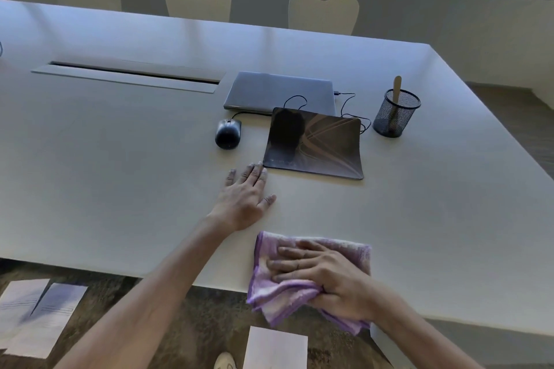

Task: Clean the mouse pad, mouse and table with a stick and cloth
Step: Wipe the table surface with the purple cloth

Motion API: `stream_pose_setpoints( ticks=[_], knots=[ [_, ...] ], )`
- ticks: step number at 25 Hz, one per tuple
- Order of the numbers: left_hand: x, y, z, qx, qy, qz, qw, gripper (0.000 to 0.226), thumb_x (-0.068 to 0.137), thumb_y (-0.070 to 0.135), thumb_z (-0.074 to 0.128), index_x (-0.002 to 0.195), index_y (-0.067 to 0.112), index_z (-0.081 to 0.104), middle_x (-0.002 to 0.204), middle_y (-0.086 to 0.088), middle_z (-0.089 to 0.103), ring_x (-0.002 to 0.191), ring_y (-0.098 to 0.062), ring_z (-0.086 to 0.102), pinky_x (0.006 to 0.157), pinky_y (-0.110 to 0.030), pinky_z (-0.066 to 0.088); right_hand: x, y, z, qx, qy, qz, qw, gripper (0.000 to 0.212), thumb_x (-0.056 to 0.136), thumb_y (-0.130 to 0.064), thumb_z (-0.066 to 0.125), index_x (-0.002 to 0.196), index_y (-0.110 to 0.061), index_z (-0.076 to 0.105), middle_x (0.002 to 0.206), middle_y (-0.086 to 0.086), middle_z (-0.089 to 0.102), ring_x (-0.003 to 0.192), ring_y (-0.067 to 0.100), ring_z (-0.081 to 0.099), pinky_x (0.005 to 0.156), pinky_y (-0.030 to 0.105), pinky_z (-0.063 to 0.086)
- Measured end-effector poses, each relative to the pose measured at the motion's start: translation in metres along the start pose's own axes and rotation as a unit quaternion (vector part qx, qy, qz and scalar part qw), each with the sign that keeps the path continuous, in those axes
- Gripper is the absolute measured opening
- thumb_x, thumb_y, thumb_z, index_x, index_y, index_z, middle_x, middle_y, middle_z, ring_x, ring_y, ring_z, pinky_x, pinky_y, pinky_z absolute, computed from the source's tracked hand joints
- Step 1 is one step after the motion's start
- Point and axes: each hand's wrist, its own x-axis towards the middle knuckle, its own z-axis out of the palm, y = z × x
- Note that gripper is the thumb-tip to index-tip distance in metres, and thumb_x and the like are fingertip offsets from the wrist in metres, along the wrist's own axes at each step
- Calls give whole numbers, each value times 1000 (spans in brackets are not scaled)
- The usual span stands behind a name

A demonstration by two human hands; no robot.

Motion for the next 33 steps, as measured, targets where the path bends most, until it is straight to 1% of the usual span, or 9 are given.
stream_pose_setpoints(
  ticks=[6, 9, 13, 15, 17, 20, 24, 29, 33],
  knots=[
    [-2, 0, -1, 2, -1, -2, 1000, 72, 96, 56, 17, 154, 16, 3, 162, 2, -6, 147, -11, -9, 118, -42, -7, -16, -19, 13, 54, -11, -47, 997, 38, 93, -22, 57, 129, -15, 63, 142, -8, 55, 142, 6, 35, 118, 42, 25],
    [-2, 0, -2, 6, 0, -2, 1000, 72, 95, 57, 16, 154, 17, 2, 162, 2, -6, 147, -11, -10, 117, -42, -7, -21, -25, 8, 218, 0, -43, 975, 39, 97, -28, 52, 123, -1, 65, 135, 4, 62, 133, 19, 51, 113, 48, 32],
    [-2, 0, -1, 5, 2, -1, 1000, 72, 96, 56, 17, 153, 16, 3, 162, 2, -5, 147, -11, -9, 117, -42, -7, -25, -20, -19, 370, 132, -36, 919, 28, 95, -31, 58, 100, -6, 70, 109, 2, 72, 108, 18, 64, 103, 28, 41],
    [-1, 0, -1, 5, 1, 2, 1000, 72, 96, 56, 18, 153, 16, 3, 162, 2, -5, 147, -11, -9, 117, -42, -7, -21, -1, -37, 345, 198, 14, 917, 36, 93, -33, 59, 85, 1, 68, 81, 16, 67, 84, 21, 65, 95, 23, 42],
    [-1, 0, -3, 1, -2, 0, 1000, 71, 96, 56, 18, 153, 16, 2, 162, 2, -6, 147, -11, -9, 118, -42, -7, -11, 17, -51, 239, 221, 52, 944, 36, 94, -35, 57, 89, -2, 71, 82, 15, 70, 78, 30, 65, 102, 29, 40],
    [-2, 1, -5, 1, -11, -3, 1000, 71, 97, 54, 20, 154, 16, 2, 162, 2, -6, 147, -11, -9, 118, -43, -6, 5, 21, -46, 129, 160, 67, 976, 27, 90, -16, 60, 113, -25, 71, 112, -8, 72, 105, 20, 65, 108, 34, 38],
    [-3, 2, -6, -4, -10, -5, 1000, 71, 97, 54, 21, 154, 16, 3, 162, 2, -6, 147, -11, -8, 119, -43, -5, 6, 6, -2, 105, 81, 23, 991, 38, 87, -22, 57, 122, -17, 69, 129, -9, 65, 129, 4, 52, 113, 25, 32],
    [-4, 3, -7, -3, -13, -8, 1000, 71, 97, 56, 19, 154, 16, 2, 162, 4, -7, 147, -10, -9, 119, -43, -5, -22, -13, 17, 212, 77, 9, 974, 33, 98, -34, 54, 100, -6, 71, 107, 3, 74, 108, 18, 67, 100, 44, 45],
    [-4, 3, -8, -14, -13, -6, 1000, 71, 97, 55, 20, 154, 16, 3, 162, 3, -8, 147, -10, -10, 118, -42, -6, -27, -24, 14, 288, 68, -9, 955, 24, 94, -31, 59, 81, -12, 63, 89, -7, 68, 86, 19, 64, 79, 47, 48]
  ],
)
